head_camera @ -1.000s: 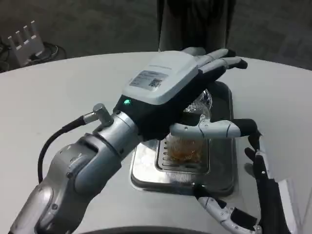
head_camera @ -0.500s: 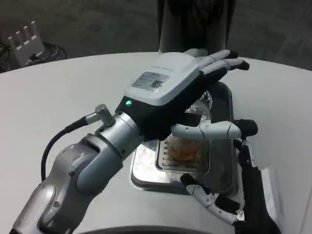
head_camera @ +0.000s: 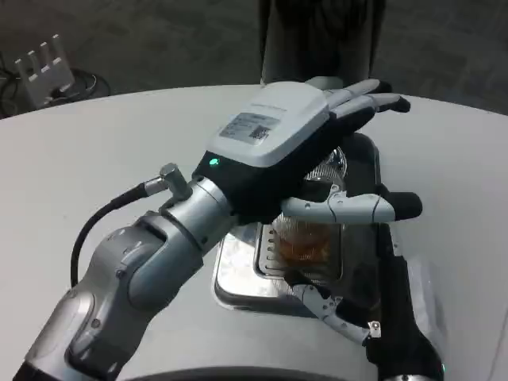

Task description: Grasp the cup under the faucet to collect the drink, then remove the cup.

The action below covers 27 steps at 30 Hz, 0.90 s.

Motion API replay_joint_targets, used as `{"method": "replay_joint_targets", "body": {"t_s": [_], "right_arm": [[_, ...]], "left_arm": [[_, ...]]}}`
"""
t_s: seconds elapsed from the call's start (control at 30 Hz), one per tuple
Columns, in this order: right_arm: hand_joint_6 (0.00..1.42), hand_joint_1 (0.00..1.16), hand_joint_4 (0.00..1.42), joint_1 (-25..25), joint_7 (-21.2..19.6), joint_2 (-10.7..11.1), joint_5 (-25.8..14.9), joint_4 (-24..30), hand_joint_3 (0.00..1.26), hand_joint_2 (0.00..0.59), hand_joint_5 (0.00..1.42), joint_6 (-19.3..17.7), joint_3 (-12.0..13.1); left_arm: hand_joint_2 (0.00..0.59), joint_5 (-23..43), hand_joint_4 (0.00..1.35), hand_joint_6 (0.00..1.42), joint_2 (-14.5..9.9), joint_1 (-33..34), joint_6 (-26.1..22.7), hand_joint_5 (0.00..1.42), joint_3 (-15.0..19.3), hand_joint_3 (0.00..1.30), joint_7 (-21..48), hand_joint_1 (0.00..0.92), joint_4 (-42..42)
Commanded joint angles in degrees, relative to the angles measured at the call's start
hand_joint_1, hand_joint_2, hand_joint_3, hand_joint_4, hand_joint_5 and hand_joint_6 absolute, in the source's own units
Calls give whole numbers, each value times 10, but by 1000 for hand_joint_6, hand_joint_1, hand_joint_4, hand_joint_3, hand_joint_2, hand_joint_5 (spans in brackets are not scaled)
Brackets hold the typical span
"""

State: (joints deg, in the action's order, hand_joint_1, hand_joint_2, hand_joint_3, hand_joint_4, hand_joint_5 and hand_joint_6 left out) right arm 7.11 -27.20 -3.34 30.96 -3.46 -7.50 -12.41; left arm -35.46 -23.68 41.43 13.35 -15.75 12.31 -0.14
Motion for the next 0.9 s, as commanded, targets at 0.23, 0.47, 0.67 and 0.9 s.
{"method": "replay_joint_targets", "body": {"t_s": [0.23, 0.47, 0.67, 0.9], "right_arm": [[147, 823, 32, 56, -15, -21, -18, -54, 0, 170, 108, 12, -3], [147, 815, 42, 95, -16, -29, -24, -90, 0, 179, 108, 20, -4], [147, 814, 42, 121, -14, -31, -32, -118, 0, 179, 108, 22, -1], [147, 814, 42, 153, 1, -23, -40, -148, 0, 179, 108, 27, 3]], "left_arm": [[114, -1, 95, 72, -7, -3, -8, 168, -11, 224, 13, 0, 50], [114, 3, 96, 72, -13, 2, -3, 168, -7, 229, 9, 0, 62], [114, 4, 96, 72, -15, 6, 1, 168, -5, 232, 7, 0, 70], [114, 10, 96, 72, -20, 5, 1, 168, 7, 232, 0, 0, 75]]}}
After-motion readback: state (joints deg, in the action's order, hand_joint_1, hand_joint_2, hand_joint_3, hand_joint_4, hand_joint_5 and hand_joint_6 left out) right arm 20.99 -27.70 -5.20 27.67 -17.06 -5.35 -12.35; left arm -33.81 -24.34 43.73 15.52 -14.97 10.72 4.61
